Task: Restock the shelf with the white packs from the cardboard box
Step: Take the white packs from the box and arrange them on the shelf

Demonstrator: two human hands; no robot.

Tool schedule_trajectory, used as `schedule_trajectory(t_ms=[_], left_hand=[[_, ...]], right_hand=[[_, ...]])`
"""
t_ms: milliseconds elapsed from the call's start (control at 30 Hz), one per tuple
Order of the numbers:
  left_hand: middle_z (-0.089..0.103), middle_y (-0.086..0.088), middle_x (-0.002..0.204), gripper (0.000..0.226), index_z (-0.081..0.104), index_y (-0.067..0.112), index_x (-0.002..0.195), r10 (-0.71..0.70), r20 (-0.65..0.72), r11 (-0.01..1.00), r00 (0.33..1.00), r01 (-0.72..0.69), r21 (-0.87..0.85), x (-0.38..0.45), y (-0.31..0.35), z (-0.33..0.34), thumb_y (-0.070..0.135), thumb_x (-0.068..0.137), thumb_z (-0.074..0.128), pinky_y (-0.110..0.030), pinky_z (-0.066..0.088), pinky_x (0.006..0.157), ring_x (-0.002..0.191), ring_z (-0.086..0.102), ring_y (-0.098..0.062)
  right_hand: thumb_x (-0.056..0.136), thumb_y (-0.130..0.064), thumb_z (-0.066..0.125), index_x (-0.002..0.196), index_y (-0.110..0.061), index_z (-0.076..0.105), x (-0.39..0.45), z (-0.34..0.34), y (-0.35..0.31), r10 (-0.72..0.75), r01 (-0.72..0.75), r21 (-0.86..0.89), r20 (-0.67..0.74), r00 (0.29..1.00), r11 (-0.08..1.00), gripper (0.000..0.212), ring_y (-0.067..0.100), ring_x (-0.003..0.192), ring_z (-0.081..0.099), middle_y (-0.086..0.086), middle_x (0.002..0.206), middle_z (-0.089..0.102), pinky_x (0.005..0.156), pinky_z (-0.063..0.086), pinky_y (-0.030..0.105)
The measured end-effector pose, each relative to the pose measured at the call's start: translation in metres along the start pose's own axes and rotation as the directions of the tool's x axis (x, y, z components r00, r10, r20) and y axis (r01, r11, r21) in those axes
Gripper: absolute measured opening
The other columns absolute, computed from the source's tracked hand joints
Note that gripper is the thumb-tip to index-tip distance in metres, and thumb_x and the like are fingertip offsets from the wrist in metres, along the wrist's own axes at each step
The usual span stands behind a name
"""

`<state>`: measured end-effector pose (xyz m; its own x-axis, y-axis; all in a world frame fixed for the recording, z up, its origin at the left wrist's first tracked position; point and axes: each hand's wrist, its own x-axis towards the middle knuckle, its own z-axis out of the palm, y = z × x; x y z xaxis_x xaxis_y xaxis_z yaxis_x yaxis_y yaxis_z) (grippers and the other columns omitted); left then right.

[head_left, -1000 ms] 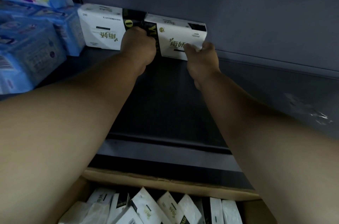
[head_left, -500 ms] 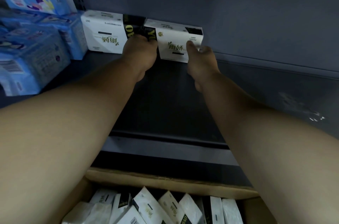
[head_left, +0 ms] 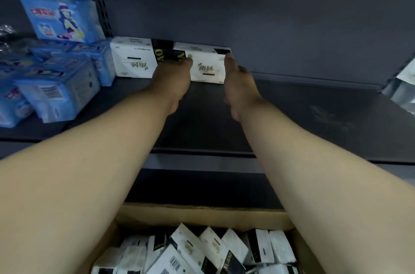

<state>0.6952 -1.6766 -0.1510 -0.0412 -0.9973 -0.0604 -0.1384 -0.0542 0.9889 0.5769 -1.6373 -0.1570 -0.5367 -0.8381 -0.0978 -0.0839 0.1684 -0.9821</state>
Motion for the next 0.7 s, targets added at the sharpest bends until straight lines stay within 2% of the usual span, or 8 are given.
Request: schedule_trajectory(t_ms=[100, 233, 333, 400, 433, 500, 567, 700], left_hand=[[0.056, 0.003, 0.084, 0.022, 0.056, 0.023, 0.086, -0.016, 0.033, 1.0, 0.999, 0.016, -0.016, -0.023, 0.007, -0.006, 0.043, 0.095, 0.052, -0.042, 0.053, 0.092, 0.084, 0.058, -0.02], [0.062, 0.001, 0.101, 0.033, 0.058, 0.019, 0.113, 0.003, 0.105, 0.999, 0.994, 0.001, -0.039, -0.057, 0.017, -0.018, 0.045, 0.095, 0.051, -0.041, 0.052, 0.095, 0.093, 0.058, -0.021], [0.061, -0.001, 0.114, 0.042, 0.055, 0.014, 0.127, 0.013, 0.155, 0.997, 0.988, -0.002, -0.072, -0.083, 0.022, -0.021, 0.043, 0.096, 0.051, -0.041, 0.049, 0.098, 0.101, 0.058, -0.021], [0.06, -0.001, 0.096, 0.037, 0.058, 0.014, 0.12, 0.01, 0.18, 0.997, 0.984, 0.005, -0.083, -0.101, 0.024, -0.02, 0.041, 0.096, 0.052, -0.04, 0.049, 0.098, 0.089, 0.057, -0.019], [0.056, 0.0, 0.087, 0.029, 0.061, 0.016, 0.108, 0.002, 0.191, 0.997, 0.982, 0.014, -0.082, -0.111, 0.026, -0.019, 0.041, 0.095, 0.052, -0.039, 0.05, 0.096, 0.081, 0.055, -0.018], [0.051, 0.002, 0.081, 0.022, 0.056, 0.02, 0.089, -0.02, 0.213, 0.997, 0.977, 0.034, -0.062, -0.13, 0.029, -0.017, 0.041, 0.095, 0.051, -0.04, 0.05, 0.095, 0.078, 0.052, -0.017], [0.049, 0.005, 0.082, 0.022, 0.054, 0.021, 0.097, -0.015, 0.232, 0.998, 0.973, 0.028, -0.05, -0.145, 0.03, -0.015, 0.042, 0.096, 0.05, -0.041, 0.05, 0.096, 0.08, 0.051, -0.017], [0.045, 0.009, 0.082, 0.023, 0.048, 0.024, 0.109, -0.003, 0.248, 1.0, 0.969, 0.011, -0.029, -0.171, 0.031, -0.002, 0.043, 0.097, 0.048, -0.04, 0.05, 0.096, 0.082, 0.05, -0.015]], right_hand=[[0.095, -0.063, 0.038, 0.144, -0.022, 0.044, -0.027, -0.003, -0.005, 0.008, -0.008, 0.011, -0.011, 1.0, 1.0, 0.064, 0.023, 0.118, 0.052, -0.003, 0.131, 0.056, 0.107, 0.041, 0.043], [0.096, -0.062, 0.038, 0.145, -0.021, 0.042, -0.069, -0.01, -0.017, 0.029, -0.026, 0.066, -0.043, 0.999, 0.997, 0.063, 0.022, 0.124, 0.049, -0.004, 0.136, 0.054, 0.11, 0.039, 0.045], [0.099, -0.057, 0.039, 0.134, -0.025, 0.047, -0.099, -0.023, -0.02, 0.017, -0.013, 0.113, -0.04, 0.999, 0.994, 0.048, 0.018, 0.109, 0.047, -0.015, 0.098, 0.053, 0.11, 0.038, 0.045], [0.098, -0.057, 0.04, 0.135, -0.025, 0.045, -0.117, -0.032, -0.018, 0.008, -0.001, 0.115, -0.054, 0.999, 0.993, 0.049, 0.017, 0.106, 0.044, -0.018, 0.09, 0.044, 0.11, 0.038, 0.045], [0.098, -0.058, 0.04, 0.141, -0.023, 0.042, -0.125, -0.037, -0.017, 0.001, 0.006, 0.116, -0.059, 0.998, 0.993, 0.055, 0.018, 0.108, 0.044, -0.016, 0.095, 0.045, 0.111, 0.038, 0.045], [0.097, -0.061, 0.04, 0.148, -0.02, 0.036, -0.137, -0.046, -0.014, 0.0, 0.006, 0.103, -0.055, 0.998, 0.995, 0.065, 0.02, 0.118, 0.044, -0.008, 0.121, 0.048, 0.112, 0.038, 0.045], [0.096, -0.063, 0.038, 0.151, -0.021, 0.032, -0.147, -0.056, -0.011, 0.013, -0.009, 0.081, -0.044, 0.999, 0.997, 0.07, 0.022, 0.132, 0.042, -0.002, 0.147, 0.041, 0.112, 0.037, 0.047], [0.096, -0.065, 0.035, 0.152, -0.025, 0.031, -0.162, -0.082, -0.004, 0.03, -0.028, 0.044, -0.061, 0.998, 0.999, 0.069, 0.023, 0.134, 0.042, -0.004, 0.152, 0.039, 0.111, 0.039, 0.048]])
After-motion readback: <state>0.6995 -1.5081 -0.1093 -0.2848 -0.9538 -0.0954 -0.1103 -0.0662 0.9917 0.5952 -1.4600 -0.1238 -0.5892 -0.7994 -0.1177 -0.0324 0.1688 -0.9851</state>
